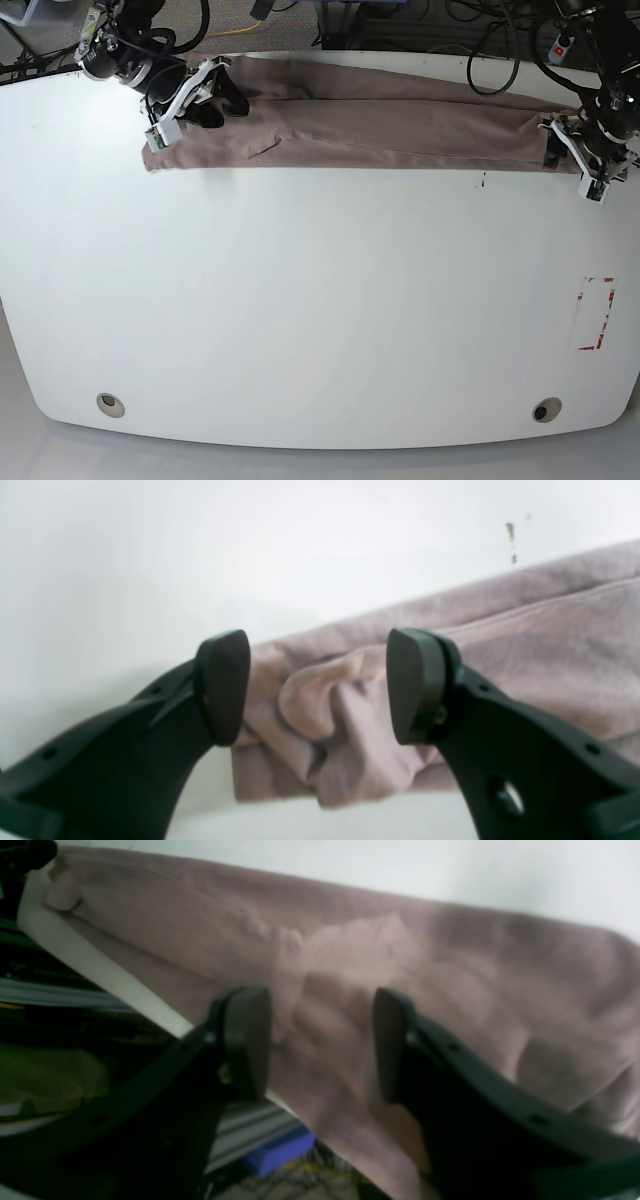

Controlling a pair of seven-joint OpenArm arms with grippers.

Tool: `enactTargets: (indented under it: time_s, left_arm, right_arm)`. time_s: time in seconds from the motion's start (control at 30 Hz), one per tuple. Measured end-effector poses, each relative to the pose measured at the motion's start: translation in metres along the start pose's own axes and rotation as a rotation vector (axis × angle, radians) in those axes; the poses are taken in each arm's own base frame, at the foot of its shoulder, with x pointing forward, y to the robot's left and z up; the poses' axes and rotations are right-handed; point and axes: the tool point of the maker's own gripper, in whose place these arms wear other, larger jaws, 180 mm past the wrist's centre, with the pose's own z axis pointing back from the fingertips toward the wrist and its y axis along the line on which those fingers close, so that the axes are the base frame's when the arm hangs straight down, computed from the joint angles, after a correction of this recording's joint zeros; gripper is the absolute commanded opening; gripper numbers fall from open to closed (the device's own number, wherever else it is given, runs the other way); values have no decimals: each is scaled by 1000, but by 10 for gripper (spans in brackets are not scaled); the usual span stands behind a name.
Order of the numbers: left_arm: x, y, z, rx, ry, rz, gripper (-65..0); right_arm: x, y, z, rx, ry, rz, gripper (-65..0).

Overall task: Fold the T-shirt properly
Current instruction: 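Pull the folded shirt strip taut with both grippers and lower it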

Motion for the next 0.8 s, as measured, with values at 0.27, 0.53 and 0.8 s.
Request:
enactTargets:
  time_s: [0.27, 0.53, 0.8]
  left_arm:
    - [-16, -4, -2, -19, 53, 7, -253]
    - [-43, -13, -26, -113, 143, 26, -251]
    - [-21, -10, -38, -117, 123, 14, -250]
  right_arm:
    - [-18, -47, -20, -122, 121, -10, -517]
    - [6, -73, -32, -202, 82, 44, -517]
    - [30, -93, -37, -281, 106, 104, -518]
